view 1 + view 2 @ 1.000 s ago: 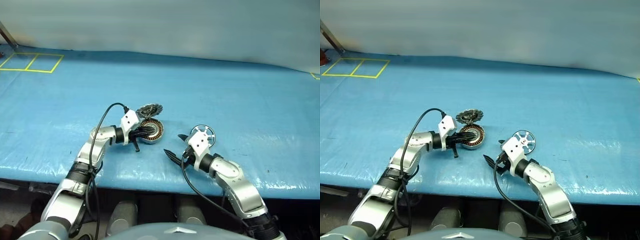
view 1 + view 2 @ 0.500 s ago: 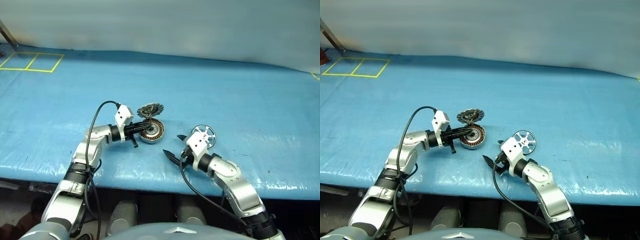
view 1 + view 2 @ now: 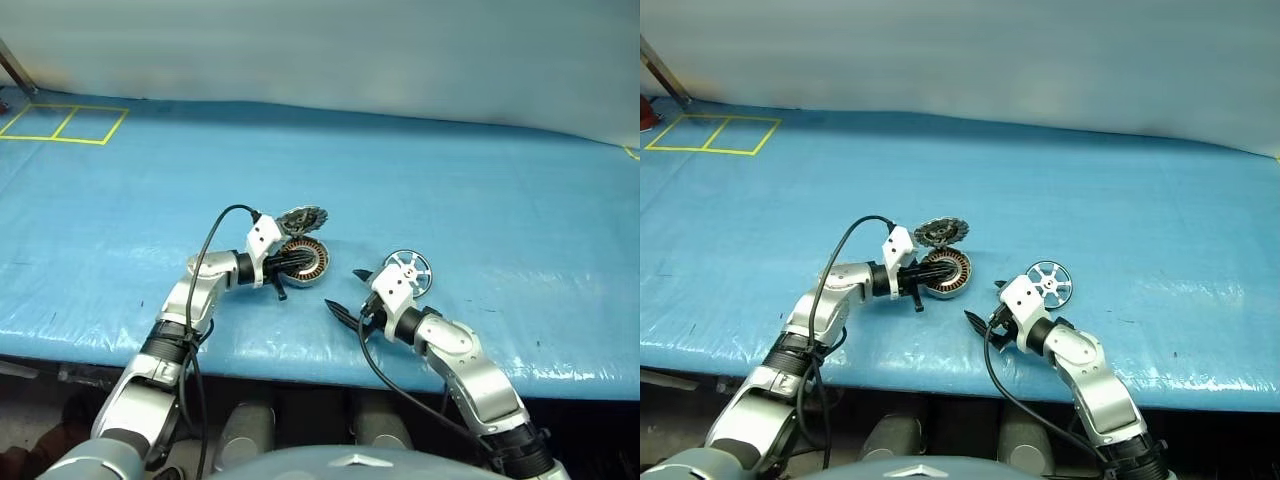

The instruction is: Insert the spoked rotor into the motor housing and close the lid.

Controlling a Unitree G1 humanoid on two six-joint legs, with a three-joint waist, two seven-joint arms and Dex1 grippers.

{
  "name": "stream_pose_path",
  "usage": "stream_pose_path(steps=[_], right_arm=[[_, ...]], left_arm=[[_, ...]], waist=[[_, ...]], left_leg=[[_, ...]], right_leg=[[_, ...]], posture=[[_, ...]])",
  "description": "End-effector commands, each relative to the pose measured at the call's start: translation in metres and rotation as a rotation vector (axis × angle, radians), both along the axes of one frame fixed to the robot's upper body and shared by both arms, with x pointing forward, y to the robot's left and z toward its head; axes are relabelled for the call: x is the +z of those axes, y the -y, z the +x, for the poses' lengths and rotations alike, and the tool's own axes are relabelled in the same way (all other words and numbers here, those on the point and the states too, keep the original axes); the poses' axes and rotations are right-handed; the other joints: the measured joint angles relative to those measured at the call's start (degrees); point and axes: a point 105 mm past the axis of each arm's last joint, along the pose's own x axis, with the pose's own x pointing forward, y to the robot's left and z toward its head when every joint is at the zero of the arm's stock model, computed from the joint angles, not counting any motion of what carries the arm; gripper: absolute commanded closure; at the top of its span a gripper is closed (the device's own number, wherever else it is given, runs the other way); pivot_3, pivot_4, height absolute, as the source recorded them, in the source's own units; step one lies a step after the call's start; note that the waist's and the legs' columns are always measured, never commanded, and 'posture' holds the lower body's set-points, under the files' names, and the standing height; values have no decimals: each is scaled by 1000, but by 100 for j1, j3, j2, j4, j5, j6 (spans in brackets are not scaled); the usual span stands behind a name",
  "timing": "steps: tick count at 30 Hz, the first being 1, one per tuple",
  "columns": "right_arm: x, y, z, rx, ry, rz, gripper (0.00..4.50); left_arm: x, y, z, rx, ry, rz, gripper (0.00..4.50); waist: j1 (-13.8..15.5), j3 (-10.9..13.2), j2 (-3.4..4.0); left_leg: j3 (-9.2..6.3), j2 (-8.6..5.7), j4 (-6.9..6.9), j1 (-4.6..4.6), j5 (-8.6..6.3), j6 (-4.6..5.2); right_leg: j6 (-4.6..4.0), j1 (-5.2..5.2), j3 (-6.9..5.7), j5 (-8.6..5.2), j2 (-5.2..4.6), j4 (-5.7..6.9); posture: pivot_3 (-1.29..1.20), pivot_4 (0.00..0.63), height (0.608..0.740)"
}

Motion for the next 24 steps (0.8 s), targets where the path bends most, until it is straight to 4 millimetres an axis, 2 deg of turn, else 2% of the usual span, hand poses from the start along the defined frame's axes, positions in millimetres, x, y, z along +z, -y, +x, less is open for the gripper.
stream_pose_path(steps=[1,7,11,16,24], right_arm=[[10,-2,0,-1,40,21,0],[9,0,-1,-6,40,19,0],[11,-3,1,5,45,23,0],[16,-4,3,5,55,39,0],[22,-4,3,11,67,50,0]], left_arm=[[-23,-10,-5,13,-54,106,4439],[-16,-11,-5,46,-27,43,4439],[8,-6,-2,75,14,-132,4439],[24,-8,-5,83,22,-257,4439],[35,-22,-15,56,41,-265,4439]], waist=[[-17,-2,0],[-34,-4,-1],[-32,-3,-2],[-23,-1,-3],[-15,0,-4]], left_leg=[[3,0,-1,7,0,0],[5,5,-6,25,-1,0],[6,5,-9,24,-1,0],[6,4,-10,16,0,0],[6,3,-10,13,-1,0]], right_leg=[[0,6,2,0,0,0],[-7,17,3,-5,0,3],[-7,15,3,-5,-1,3],[-7,6,3,-5,-1,2],[-8,5,3,-5,-1,-1]], posture=[[0,150,740],[0,150,740],[0,150,740],[0,150,740],[0,150,740]])
